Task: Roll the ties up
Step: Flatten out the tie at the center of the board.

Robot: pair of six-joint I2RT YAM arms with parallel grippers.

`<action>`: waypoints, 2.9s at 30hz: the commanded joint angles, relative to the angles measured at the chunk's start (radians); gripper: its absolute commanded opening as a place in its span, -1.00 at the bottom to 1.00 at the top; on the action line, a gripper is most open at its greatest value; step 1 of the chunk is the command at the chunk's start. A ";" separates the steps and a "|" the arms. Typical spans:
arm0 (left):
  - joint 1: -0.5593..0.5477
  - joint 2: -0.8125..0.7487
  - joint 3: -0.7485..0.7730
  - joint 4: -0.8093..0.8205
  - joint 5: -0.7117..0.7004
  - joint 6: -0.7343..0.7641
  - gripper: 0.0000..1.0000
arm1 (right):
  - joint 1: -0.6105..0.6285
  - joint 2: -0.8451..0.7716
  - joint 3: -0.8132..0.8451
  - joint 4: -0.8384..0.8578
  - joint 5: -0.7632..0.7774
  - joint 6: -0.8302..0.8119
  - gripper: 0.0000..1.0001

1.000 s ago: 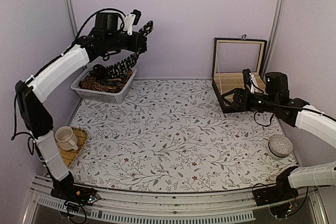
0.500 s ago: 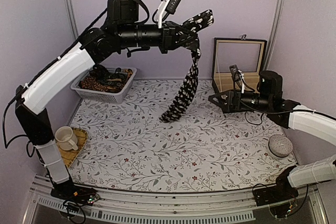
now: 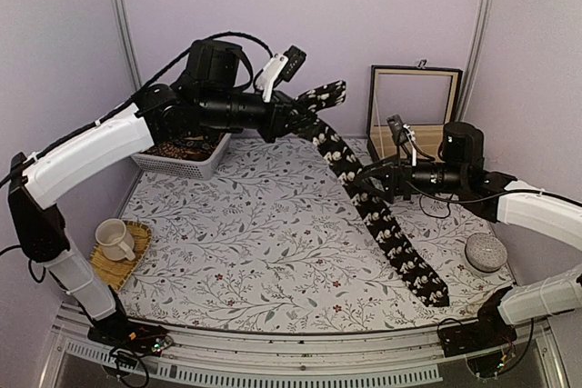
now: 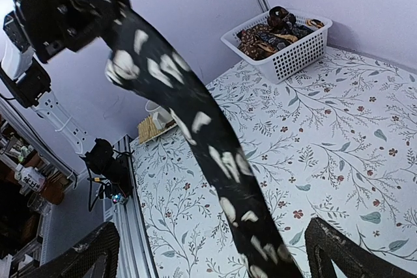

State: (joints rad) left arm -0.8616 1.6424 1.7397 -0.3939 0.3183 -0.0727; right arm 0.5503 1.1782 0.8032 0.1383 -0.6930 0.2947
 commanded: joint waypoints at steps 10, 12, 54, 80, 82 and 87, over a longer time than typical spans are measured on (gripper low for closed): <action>0.187 -0.193 -0.561 0.108 -0.245 -0.089 -1.00 | 0.028 0.174 0.104 -0.167 0.101 -0.043 1.00; 0.199 -0.195 -0.574 0.107 -0.248 -0.084 -1.00 | 0.028 0.176 0.110 -0.187 0.130 -0.045 0.99; 0.318 -0.287 -0.643 0.105 -0.205 -0.059 -1.00 | 0.098 0.777 0.337 -0.641 0.367 -0.204 0.63; 0.348 -0.289 -0.737 0.148 -0.317 -0.118 -1.00 | 0.169 0.732 0.418 -0.773 0.585 -0.186 -1.00; 0.349 -0.299 -0.744 0.155 -0.348 -0.124 -1.00 | 0.170 0.695 0.427 -0.774 0.600 -0.179 -1.00; 0.365 -0.320 -0.779 0.199 -0.394 -0.151 -1.00 | 0.167 0.617 0.436 -0.793 0.661 -0.168 -1.00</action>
State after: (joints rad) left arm -0.5217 1.3502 0.9913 -0.2523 -0.0219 -0.1951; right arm 0.7197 1.9171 1.2263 -0.5953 -0.1329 0.1055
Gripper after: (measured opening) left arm 0.007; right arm 0.003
